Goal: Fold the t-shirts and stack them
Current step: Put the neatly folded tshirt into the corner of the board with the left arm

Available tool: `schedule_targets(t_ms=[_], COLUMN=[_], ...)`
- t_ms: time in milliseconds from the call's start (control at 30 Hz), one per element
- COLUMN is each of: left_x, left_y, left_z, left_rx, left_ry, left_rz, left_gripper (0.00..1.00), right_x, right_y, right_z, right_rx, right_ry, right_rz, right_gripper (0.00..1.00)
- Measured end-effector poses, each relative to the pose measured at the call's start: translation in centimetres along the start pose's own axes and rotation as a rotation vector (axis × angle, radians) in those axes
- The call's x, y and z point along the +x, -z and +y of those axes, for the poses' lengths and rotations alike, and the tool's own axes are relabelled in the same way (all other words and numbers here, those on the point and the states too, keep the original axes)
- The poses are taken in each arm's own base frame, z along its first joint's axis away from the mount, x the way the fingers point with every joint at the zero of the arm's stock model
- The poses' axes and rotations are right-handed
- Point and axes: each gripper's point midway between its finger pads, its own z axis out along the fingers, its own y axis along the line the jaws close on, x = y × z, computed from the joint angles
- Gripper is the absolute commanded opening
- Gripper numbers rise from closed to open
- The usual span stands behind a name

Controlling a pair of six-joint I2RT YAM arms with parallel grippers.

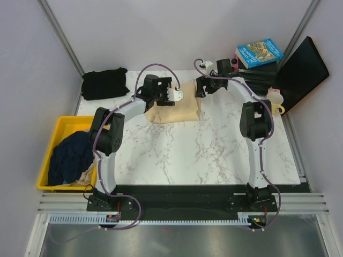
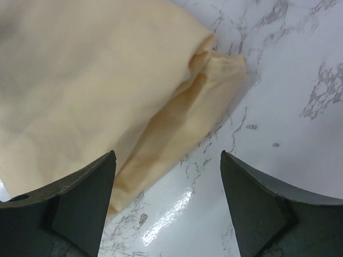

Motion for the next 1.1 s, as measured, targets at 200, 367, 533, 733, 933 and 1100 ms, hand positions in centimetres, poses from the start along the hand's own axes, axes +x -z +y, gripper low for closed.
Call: schedule_targets(t_ms=[200, 367, 533, 733, 933, 1100], left_x=[0.2, 0.4, 0.9, 0.6, 0.0, 0.0], left_y=[1.7, 2.4, 2.5, 2.5, 2.5, 2.5], left_z=[1.0, 1.6, 1.3, 2.0, 2.9, 2.7], left_rx=[-0.020, -0.032, -0.018, -0.023, -0.039, -0.034], left_ry=[-0.002, -0.013, -0.026, -0.037, -0.045, -0.045], left_rz=[0.048, 0.075, 0.099, 0.103, 0.093, 0.094], left_gripper=[1.00, 1.00, 1.00, 1.00, 1.00, 0.99], right_x=[1.3, 0.5, -0.5, -0.2, 1.1, 1.5], right_y=[-0.8, -1.4, -1.3, -2.0, -3.2, -3.7], right_z=[-0.5, 1.2, 2.8, 3.1, 2.6, 2.6], right_rx=[-0.128, -0.251, -0.329, -0.358, -0.349, -0.328], right_ry=[-0.121, -0.159, -0.183, -0.208, -0.223, -0.206], right_rz=[-0.014, -0.048, -0.074, -0.077, -0.055, -0.045], right_gripper=[0.88, 0.90, 0.77, 0.63, 0.49, 0.00])
